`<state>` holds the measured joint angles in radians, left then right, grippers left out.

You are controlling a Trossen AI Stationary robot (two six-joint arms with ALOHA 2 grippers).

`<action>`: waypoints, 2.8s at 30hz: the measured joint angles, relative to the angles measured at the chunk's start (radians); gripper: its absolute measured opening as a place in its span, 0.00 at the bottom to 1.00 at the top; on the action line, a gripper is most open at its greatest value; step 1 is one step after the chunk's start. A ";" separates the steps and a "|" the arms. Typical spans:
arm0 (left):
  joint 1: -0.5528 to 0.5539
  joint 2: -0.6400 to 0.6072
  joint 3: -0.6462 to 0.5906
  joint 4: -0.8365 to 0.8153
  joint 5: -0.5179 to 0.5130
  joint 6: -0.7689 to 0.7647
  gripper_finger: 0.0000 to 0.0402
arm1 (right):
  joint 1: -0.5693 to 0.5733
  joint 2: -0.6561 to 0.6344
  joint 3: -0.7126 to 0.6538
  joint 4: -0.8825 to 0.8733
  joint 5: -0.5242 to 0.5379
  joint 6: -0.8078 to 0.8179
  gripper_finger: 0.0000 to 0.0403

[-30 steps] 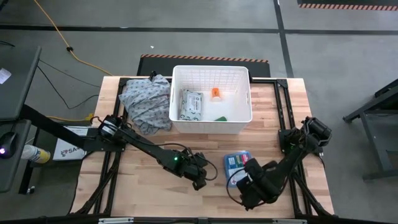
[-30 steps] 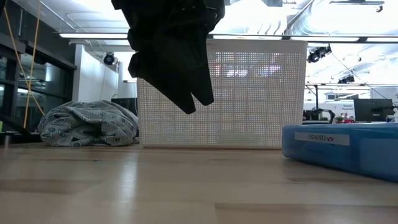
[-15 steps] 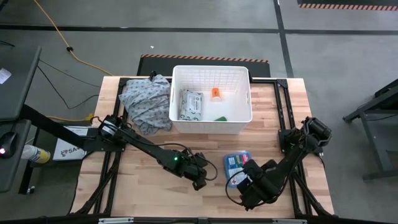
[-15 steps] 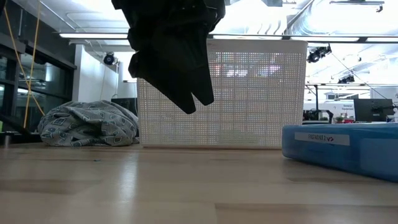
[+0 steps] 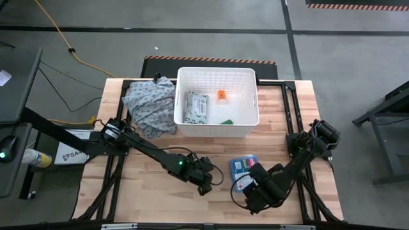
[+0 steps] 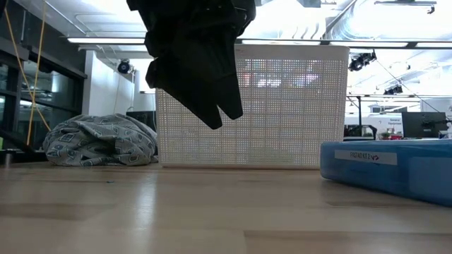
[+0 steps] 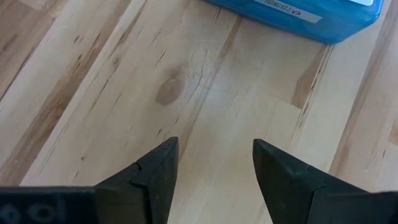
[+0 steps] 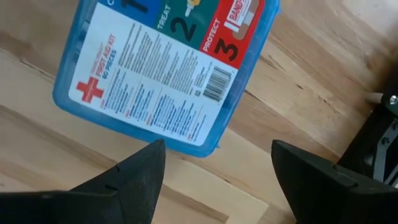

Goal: Pick & place medical supplies in basket/bin
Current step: Put the blue first aid kit in the white bin

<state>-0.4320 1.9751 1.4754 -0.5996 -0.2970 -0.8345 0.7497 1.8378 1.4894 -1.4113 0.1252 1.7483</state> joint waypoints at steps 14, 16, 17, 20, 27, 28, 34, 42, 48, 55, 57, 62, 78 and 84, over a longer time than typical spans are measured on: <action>0.000 0.000 0.000 -0.001 0.001 0.000 0.59 | -0.004 0.000 0.000 0.029 -0.004 -0.025 0.97; 0.000 0.000 0.000 -0.001 0.008 0.000 0.59 | -0.004 0.000 0.000 0.027 -0.003 -0.032 0.98; 0.000 0.000 0.000 0.001 0.018 0.000 0.59 | -0.004 0.000 0.000 0.026 -0.004 -0.046 0.97; 0.000 0.000 0.000 0.012 0.033 0.000 0.59 | -0.004 0.000 0.000 0.026 -0.030 -0.059 0.94; 0.000 0.000 0.000 0.131 0.109 0.081 0.59 | -0.003 0.000 0.000 0.031 -0.084 -0.109 0.92; 0.000 0.000 0.000 0.152 0.116 0.093 0.59 | -0.003 0.000 0.000 0.035 -0.090 -0.116 0.92; 0.000 0.000 0.000 0.255 0.167 0.134 0.59 | -0.003 0.000 0.000 0.056 -0.132 -0.118 0.92; 0.003 0.000 0.001 0.309 0.179 0.153 0.59 | -0.003 0.000 0.000 0.082 -0.153 -0.101 0.92; 0.038 0.000 0.001 0.313 0.184 0.157 0.59 | -0.003 0.000 0.000 0.074 -0.154 -0.055 0.92; 0.079 0.009 0.002 0.318 0.190 0.150 0.59 | -0.003 0.000 0.000 0.062 -0.153 -0.047 0.91; 0.088 0.024 0.002 0.314 0.212 0.146 0.59 | -0.003 0.000 0.000 0.052 -0.153 -0.047 0.91; 0.106 0.097 0.000 0.386 0.320 0.113 0.59 | -0.003 0.001 0.000 0.036 -0.149 -0.047 0.90; 0.111 0.150 0.001 0.546 0.418 0.127 0.59 | 0.025 0.001 0.000 0.041 -0.102 -0.046 0.91; 0.112 0.150 0.000 0.516 0.401 0.124 0.59 | 0.019 0.001 0.000 0.061 -0.060 -0.047 0.89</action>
<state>-0.3199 2.1254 1.4757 -0.0833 0.1036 -0.7105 0.7687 1.8385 1.4895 -1.3506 0.0648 1.7017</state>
